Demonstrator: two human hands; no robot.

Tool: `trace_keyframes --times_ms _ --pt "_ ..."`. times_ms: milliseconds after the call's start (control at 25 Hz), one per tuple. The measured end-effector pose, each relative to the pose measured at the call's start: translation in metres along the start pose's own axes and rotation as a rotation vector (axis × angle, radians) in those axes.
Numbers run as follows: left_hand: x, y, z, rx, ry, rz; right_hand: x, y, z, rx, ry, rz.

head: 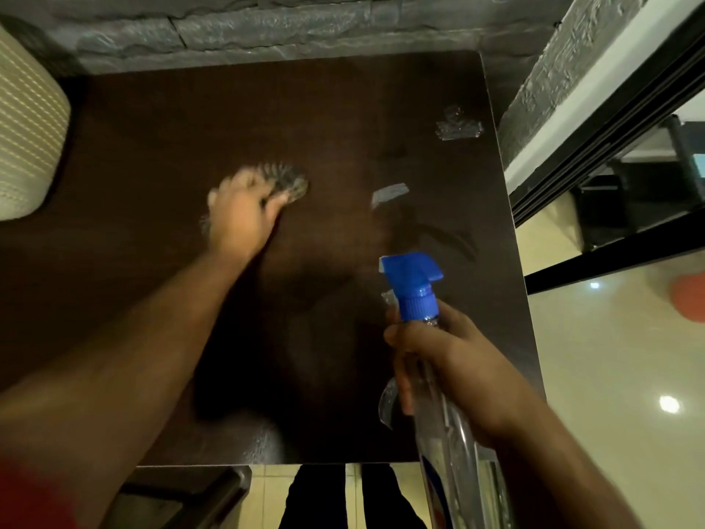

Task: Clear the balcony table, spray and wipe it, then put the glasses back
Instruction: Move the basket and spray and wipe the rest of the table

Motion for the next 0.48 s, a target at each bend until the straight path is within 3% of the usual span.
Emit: trace_keyframes --times_ms 40,120,200,280,360,480 --pt "-0.006 0.025 -0.015 0.048 -0.009 0.008 -0.002 0.001 -0.003 -0.005 0.004 0.0" --pt "-0.018 0.034 -0.059 -0.015 -0.04 0.063 -0.005 0.003 -0.007 -0.01 0.01 -0.014" --pt "-0.011 -0.021 -0.085 -0.226 -0.078 0.13 -0.008 0.0 -0.009 -0.022 0.004 -0.021" --pt "0.007 -0.093 -0.071 -0.317 -0.155 0.146 -0.008 -0.004 -0.015 -0.045 0.004 -0.001" --pt "0.025 -0.127 -0.032 -0.242 -0.167 0.11 -0.009 -0.008 -0.024 -0.073 0.006 0.025" --pt "0.021 -0.087 0.008 -0.112 -0.069 0.038 -0.017 -0.01 -0.041 -0.092 -0.029 0.027"
Point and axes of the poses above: each hand's wrist, its own y-axis towards the middle knuckle, its own x-axis out of the back of the hand, z = x × y, the point moved 1 cm from there along y, towards the middle knuckle, and after that the axes turned 12 degrees about -x, right-handed, at the moved point
